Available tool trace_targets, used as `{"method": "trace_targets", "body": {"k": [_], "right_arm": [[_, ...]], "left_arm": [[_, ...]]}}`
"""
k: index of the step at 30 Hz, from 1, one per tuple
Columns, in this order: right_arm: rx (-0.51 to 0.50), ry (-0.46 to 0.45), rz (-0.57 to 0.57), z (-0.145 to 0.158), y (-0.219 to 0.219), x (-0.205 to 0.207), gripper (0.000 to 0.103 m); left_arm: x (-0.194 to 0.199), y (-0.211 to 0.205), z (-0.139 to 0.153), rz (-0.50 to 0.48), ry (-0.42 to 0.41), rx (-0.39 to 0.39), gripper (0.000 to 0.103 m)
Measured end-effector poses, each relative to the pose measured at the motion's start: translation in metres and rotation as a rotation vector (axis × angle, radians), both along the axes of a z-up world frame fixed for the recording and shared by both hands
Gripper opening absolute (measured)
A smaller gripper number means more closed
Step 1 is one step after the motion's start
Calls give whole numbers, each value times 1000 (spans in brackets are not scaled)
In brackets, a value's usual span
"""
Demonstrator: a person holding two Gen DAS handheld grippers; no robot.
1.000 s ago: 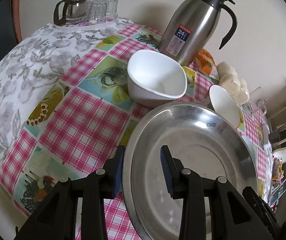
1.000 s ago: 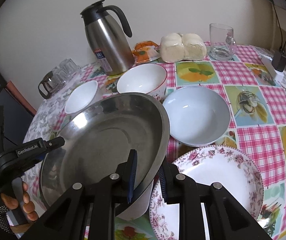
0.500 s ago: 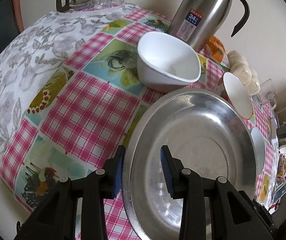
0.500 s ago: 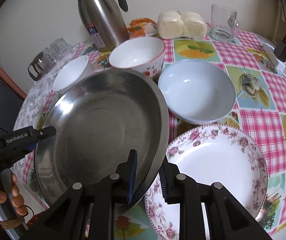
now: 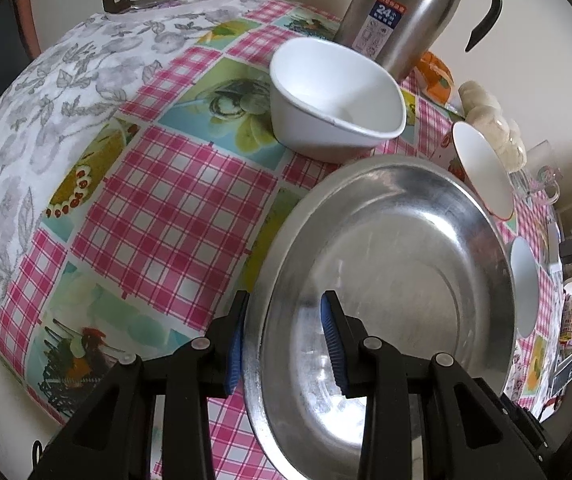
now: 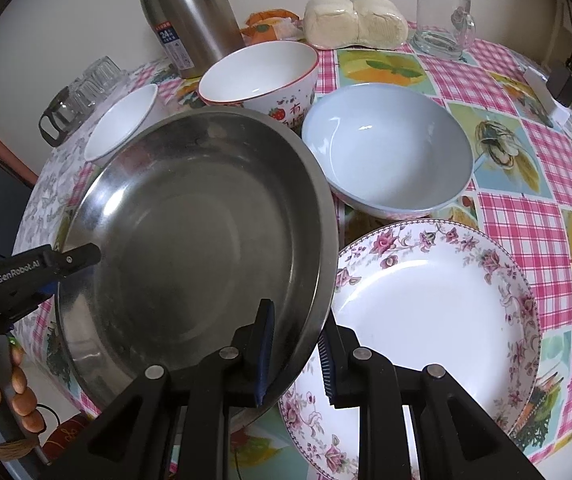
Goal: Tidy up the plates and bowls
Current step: 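Carry the steel basin with the left tool toward the floral round plate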
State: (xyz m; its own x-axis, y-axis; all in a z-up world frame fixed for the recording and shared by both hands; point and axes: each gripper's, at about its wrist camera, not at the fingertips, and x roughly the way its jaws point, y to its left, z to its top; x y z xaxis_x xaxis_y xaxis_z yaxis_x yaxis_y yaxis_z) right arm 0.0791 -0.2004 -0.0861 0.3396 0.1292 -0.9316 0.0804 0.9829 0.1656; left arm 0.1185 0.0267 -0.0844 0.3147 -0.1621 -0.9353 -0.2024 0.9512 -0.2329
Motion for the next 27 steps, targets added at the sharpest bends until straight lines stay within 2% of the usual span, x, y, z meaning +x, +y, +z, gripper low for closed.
{"method": "trace_targets", "body": {"k": [5, 9, 14, 27], "right_arm": [[-20, 12, -18, -1, -3, 1, 24], [-17, 11, -47, 0, -10, 1, 31], [-31, 2, -61, 5, -13, -2, 32], [-45, -16, -17, 16, 0, -7, 34]], "left_arm": [[1, -2, -1, -9, 1, 10, 36], [1, -6, -1, -30, 3, 36, 36], [4, -11, -3, -56, 15, 43, 36], [-1, -12, 4, -63, 6, 61, 38]]}}
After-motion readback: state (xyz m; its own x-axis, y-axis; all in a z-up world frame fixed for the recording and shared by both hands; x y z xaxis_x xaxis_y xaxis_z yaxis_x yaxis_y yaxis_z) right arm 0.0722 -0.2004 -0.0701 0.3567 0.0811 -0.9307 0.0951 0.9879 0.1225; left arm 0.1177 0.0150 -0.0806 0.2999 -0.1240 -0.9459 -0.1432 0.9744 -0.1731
